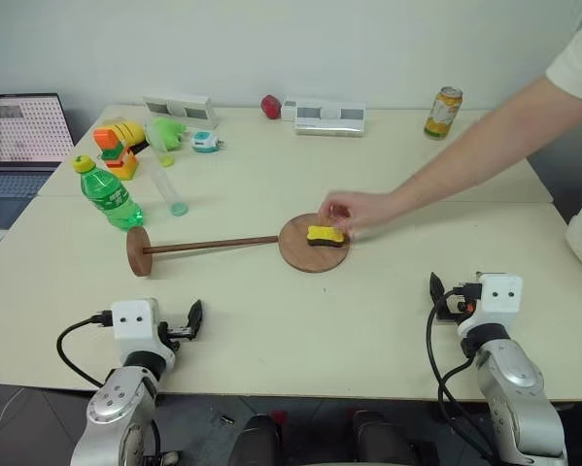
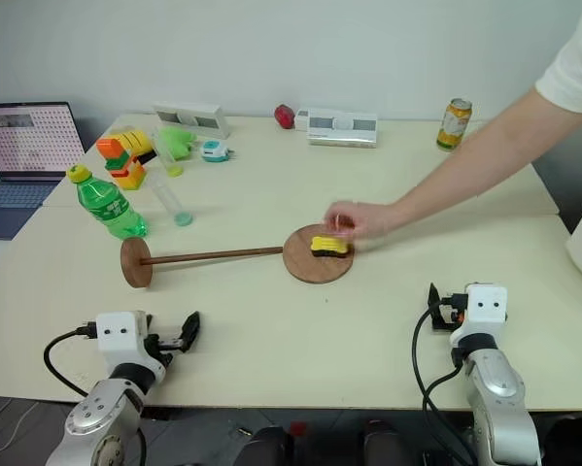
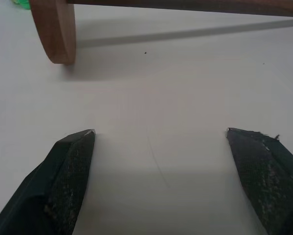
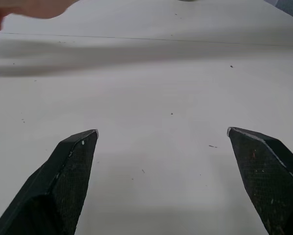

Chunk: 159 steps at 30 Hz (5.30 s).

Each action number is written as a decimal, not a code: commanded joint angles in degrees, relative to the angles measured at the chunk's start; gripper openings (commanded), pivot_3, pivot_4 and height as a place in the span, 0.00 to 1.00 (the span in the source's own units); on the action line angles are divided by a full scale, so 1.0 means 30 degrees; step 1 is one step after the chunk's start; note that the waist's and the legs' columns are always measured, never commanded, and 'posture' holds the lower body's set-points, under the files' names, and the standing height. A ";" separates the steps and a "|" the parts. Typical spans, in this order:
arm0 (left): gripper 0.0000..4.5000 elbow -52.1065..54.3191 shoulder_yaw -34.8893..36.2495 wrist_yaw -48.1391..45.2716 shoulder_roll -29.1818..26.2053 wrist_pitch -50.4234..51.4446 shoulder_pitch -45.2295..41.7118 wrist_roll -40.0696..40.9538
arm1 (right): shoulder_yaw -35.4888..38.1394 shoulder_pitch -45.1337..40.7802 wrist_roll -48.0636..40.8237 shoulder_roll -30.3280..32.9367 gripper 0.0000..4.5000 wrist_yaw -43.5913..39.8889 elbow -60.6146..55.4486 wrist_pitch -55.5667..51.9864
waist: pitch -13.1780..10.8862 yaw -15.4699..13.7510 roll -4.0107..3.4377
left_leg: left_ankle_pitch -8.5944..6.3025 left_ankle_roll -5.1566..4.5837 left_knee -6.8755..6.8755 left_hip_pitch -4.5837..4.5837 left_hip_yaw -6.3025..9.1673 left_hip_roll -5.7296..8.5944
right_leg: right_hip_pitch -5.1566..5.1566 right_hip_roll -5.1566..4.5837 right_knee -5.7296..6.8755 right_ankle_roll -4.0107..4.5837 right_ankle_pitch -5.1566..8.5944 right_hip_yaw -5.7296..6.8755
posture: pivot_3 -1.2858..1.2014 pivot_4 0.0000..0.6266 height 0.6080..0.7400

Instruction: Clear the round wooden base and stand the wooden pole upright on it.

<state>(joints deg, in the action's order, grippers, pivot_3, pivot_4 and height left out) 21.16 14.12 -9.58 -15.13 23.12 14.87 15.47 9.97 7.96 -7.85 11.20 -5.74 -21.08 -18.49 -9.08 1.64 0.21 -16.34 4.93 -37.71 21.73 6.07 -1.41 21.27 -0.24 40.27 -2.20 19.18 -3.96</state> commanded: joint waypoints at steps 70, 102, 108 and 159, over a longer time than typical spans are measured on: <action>1.00 0.4705 -0.2725 -0.8637 -0.3761 -0.1980 0.0205 0.3988 | -0.6253 -2.1111 0.1180 0.1789 0.33 -1.8924 2.5471 0.8006 | -0.0130 0.0481 0.0137 | -0.0004 -0.0011 0.0202 0.0014 -0.0013 -0.0050 | 0.0047 0.0008 -0.0176 0.0009 -0.0029 0.0025 | 0.52 0.24 1.00; 1.00 0.2364 -0.5208 -1.1964 -0.4979 0.0287 -0.7418 0.5680 | 0.4544 -1.0409 -0.0687 0.3515 0.84 0.0087 0.5207 -0.8004 | -0.0120 0.0565 0.0085 | 0.0001 -0.0020 0.0226 0.0007 -0.0092 -0.0041 | 0.0066 0.0029 -0.0148 0.0008 -0.0024 -0.0046 | 0.52 0.24 1.00; 1.00 0.2867 -0.3811 -0.8619 -0.3839 0.2064 -0.6148 0.6575 | 0.2795 -1.1087 -0.0528 0.4340 0.99 -0.0635 0.2215 -0.6960 | -0.0124 0.0611 0.0076 | 0.0001 -0.0021 0.0223 0.0001 -0.0090 -0.0043 | 0.0068 0.0029 -0.0140 0.0008 -0.0024 -0.0050 | 0.52 0.24 1.00; 0.81 -0.7881 0.5472 0.5257 0.6617 -0.3485 -1.1072 1.5571 | -0.2988 -1.4265 -1.3697 0.9475 1.00 -1.2734 -0.4347 -1.1142 | -0.0111 -0.0395 0.0202 | -0.0060 -0.0122 -0.0040 0.0107 0.0035 0.0018 | -0.0044 -0.0018 -0.0276 -0.0073 -0.0075 0.0073 | 0.52 0.24 1.00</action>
<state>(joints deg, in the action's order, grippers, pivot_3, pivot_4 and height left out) -2.44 29.67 6.68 4.51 12.84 -18.35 61.03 -1.05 -34.16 -48.15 39.25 -44.48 -32.79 -52.26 -9.41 0.46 0.81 -16.52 4.56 -37.83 22.05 6.18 -1.35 21.14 -0.29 39.44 -2.42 18.96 -3.74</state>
